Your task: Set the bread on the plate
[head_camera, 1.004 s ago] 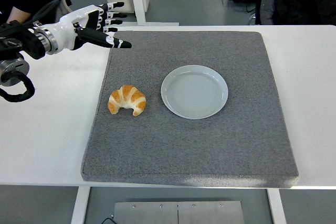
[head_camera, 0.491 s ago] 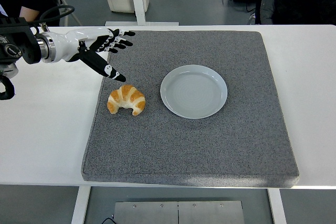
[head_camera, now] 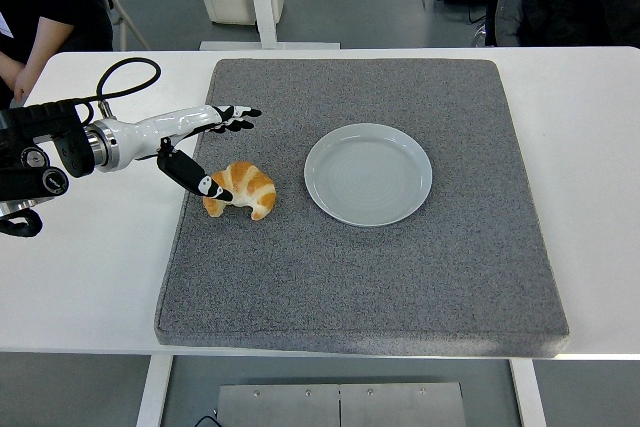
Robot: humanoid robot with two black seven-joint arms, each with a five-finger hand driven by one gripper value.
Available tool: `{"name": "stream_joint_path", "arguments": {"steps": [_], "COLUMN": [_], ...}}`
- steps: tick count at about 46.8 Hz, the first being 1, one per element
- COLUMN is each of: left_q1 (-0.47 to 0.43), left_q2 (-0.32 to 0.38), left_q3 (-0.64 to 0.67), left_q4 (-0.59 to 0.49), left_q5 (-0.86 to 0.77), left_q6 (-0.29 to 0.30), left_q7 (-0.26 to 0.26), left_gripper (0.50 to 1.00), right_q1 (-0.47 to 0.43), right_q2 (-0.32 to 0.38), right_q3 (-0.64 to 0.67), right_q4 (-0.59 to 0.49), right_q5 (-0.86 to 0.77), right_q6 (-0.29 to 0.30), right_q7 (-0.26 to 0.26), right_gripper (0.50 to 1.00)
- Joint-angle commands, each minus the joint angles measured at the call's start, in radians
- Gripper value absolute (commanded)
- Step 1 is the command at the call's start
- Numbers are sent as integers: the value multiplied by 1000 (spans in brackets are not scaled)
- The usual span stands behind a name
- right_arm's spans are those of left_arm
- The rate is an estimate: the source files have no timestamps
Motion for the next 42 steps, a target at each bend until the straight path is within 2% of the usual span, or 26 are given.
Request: {"name": "stream_joint_path", "arguments": {"steps": [1, 16, 32, 37, 42], "left_q1": [36, 167, 227, 231, 248], "left_q2": [-16, -62, -119, -146, -168], "left_q3": [-15, -81, -118, -117, -117], "left_q4": [17, 120, 201, 227, 253], "left_q5": [5, 63, 64, 64, 64], "left_q6": [9, 52, 57, 57, 57], "left_q7": [-1, -43, -47, -80, -86], "left_gripper": [960, 936, 924, 922, 913], "right_q1": [0, 0, 0, 0, 0], "right_q2": [0, 0, 0, 0, 0], "right_q3": [0, 0, 0, 0, 0], "right_q4": [0, 0, 0, 0, 0], "right_q5": [0, 0, 0, -1, 0], "right_q6": [0, 0, 0, 0, 0], "right_q7": [0, 0, 0, 0, 0], "right_gripper": [1000, 1000, 1000, 1000, 1000]}}
